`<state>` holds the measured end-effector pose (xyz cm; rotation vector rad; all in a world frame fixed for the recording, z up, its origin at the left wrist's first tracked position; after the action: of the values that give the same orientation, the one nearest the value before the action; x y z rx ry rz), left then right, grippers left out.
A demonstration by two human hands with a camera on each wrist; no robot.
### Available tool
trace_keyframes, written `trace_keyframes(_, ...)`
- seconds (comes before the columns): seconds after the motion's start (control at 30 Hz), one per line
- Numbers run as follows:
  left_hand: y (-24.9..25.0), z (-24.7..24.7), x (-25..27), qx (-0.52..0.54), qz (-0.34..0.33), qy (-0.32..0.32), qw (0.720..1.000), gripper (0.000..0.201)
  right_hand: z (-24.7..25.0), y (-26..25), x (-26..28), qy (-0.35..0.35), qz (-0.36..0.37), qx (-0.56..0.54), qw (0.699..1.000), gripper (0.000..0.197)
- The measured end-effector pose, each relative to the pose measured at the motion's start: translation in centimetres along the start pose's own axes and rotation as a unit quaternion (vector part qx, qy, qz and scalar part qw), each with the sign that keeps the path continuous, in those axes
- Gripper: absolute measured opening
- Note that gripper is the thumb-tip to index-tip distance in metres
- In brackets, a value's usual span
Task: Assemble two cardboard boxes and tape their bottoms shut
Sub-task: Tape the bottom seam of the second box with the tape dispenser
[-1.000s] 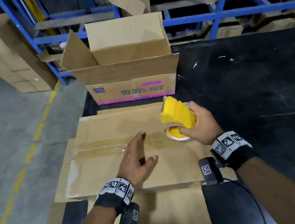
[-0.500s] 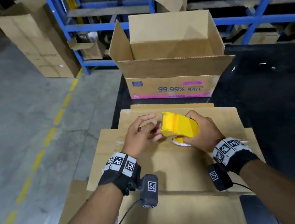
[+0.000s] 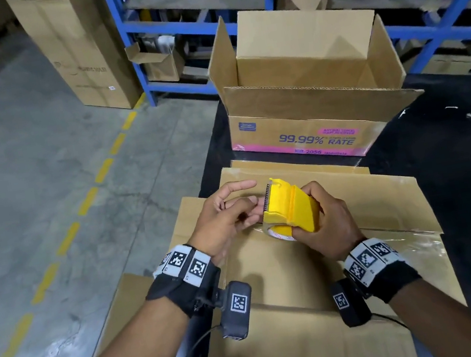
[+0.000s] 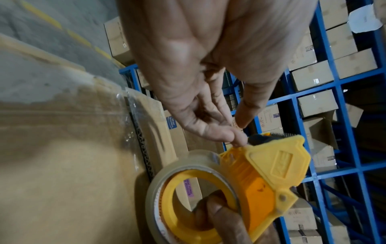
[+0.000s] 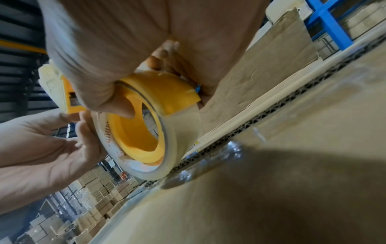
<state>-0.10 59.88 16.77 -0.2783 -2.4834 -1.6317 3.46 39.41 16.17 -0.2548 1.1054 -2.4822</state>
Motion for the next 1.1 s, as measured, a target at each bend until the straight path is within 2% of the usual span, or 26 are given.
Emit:
trace_keyframes(0.13, 1.2, -0.3, 0.9, -0.005, -0.013, -0.030, 0.999, 0.030, -0.8, -0.1, 0.0, 0.006, 0.005, -0.032, 0.999, 0.057)
trace_keyframes(0.3, 1.7, -0.8, 1.2, -0.051, -0.045, -0.033, 0.997, 0.031, -1.4, 0.1, -0.1, 0.007, 0.006, -0.042, 0.999, 0.061)
trace_keyframes(0.47, 1.5, -1.5, 1.3, -0.094, -0.037, -0.048, 0.994, 0.037, -1.8, -0.3, 0.1, -0.010, 0.024, -0.062, 0.998, 0.061)
trace_keyframes(0.67, 1.0, -1.4, 1.3, -0.062, -0.006, -0.055, 0.997, 0.036, -1.9, -0.5, 0.1, -0.018, 0.020, -0.078, 0.997, 0.057)
trace_keyframes(0.83, 1.3, -0.9, 1.3, -0.076, -0.006, -0.049, 0.996, 0.034, -1.8, -0.7, 0.2, -0.013, 0.035, -0.077, 0.996, 0.057)
trace_keyframes(0.97, 1.8, -0.6, 1.3, -0.101, -0.022, -0.033, 0.994, 0.034, -1.5, -0.3, 0.2, -0.004, 0.012, -0.056, 0.998, 0.056)
trace_keyframes(1.1, 2.3, 0.5, 1.3, -0.134, -0.045, -0.016, 0.990, 0.035, -0.8, 0.2, 0.2, -0.031, 0.010, -0.023, 0.999, 0.058)
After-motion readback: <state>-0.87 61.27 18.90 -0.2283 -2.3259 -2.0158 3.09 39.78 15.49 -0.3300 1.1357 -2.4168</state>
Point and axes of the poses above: each hand's wrist, its own x-axis away from the middle knuckle, its own z-axis out of the back of the hand, y = z × x, the point moved 5 cm from there along -x, towards the middle knuckle, and after that the axes turned 6 degrees about -y, right-handed, at the moved point
